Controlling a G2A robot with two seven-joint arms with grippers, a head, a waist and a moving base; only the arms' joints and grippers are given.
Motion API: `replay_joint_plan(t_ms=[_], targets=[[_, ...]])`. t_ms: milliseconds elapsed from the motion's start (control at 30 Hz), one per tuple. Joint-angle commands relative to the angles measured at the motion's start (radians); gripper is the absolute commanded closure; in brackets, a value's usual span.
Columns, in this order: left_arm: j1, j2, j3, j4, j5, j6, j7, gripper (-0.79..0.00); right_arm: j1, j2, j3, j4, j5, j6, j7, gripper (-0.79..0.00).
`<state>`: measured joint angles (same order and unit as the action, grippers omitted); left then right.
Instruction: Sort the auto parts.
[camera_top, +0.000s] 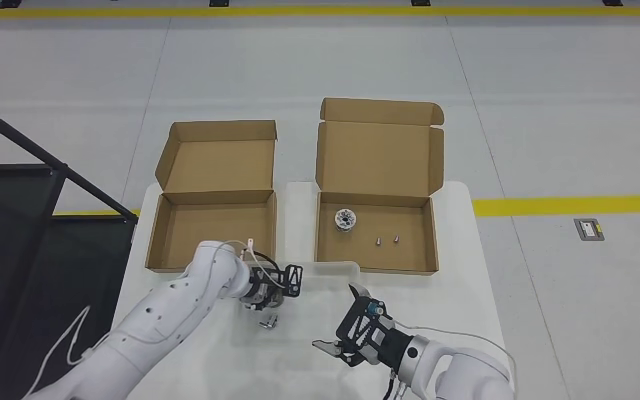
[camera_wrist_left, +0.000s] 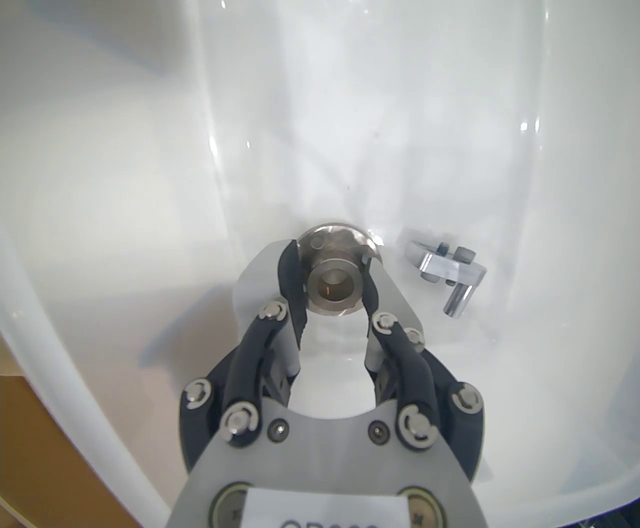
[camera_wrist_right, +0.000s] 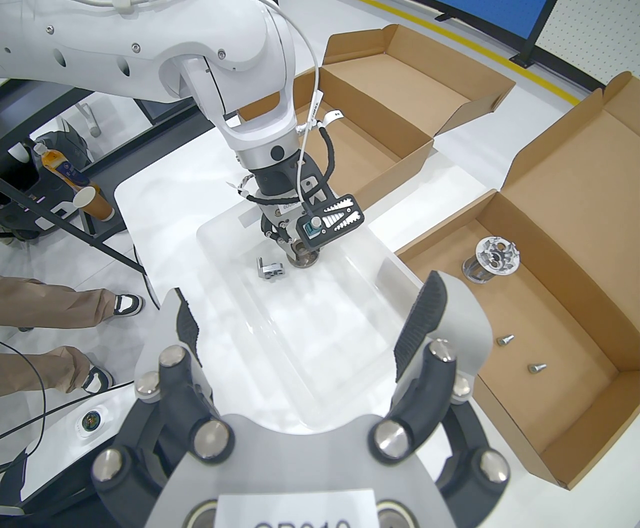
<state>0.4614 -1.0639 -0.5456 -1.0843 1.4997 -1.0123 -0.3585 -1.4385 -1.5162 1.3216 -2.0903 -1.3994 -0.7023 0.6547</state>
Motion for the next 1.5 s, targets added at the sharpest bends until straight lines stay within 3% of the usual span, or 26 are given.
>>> replay_joint_plan(t_ms=[0,33,133,433,667,833,1067,1267,1467], targets=[[-0.004,-0.003,0.008,0.007,-0.001,0.0,0.004,-0.24,0.0,0.0,0.0,0.0,0.0,0.0,0.0,-0.785],[-0.007,-0.004,0.012,0.011,-0.002,0.0,0.006,-0.209,0.0,0.0,0.0,0.0,0.0,0.0,0.0,-0.785],[-0.016,-0.007,0.024,0.019,-0.003,0.0,0.014,-0.009,0.0,0.0,0.0,0.0,0.0,0.0,0.0,-0.785],[-0.023,0.023,0.031,-0.036,-0.023,0.0,0.071,0.0,0.0,0.0,0.0,0.0,0.0,0.0,0.0,-0.785],[0.012,0.106,-0.019,-0.228,-0.037,0.0,0.106,0.0,0.0,0.0,0.0,0.0,0.0,0.0,0.0,-0.785],[0.088,0.193,-0.152,-0.405,-0.053,0.0,0.077,0.0,0.0,0.0,0.0,0.0,0.0,0.0,0.0,-0.785],[0.301,0.305,-0.464,-0.564,-0.096,0.092,-0.009,0.0,0.0,0.0,0.0,0.0,0.0,0.0,0.0,-0.785],[0.439,0.351,-0.675,-0.563,-0.104,0.227,0.016,0.0,0.0,0.0,0.0,0.0,0.0,0.0,0.0,-0.785],[0.511,0.362,-0.77,-0.517,-0.107,0.336,0.08,0.0,0.0,0.0,0.0,0.0,0.0,0.0,0.0,-0.785]])
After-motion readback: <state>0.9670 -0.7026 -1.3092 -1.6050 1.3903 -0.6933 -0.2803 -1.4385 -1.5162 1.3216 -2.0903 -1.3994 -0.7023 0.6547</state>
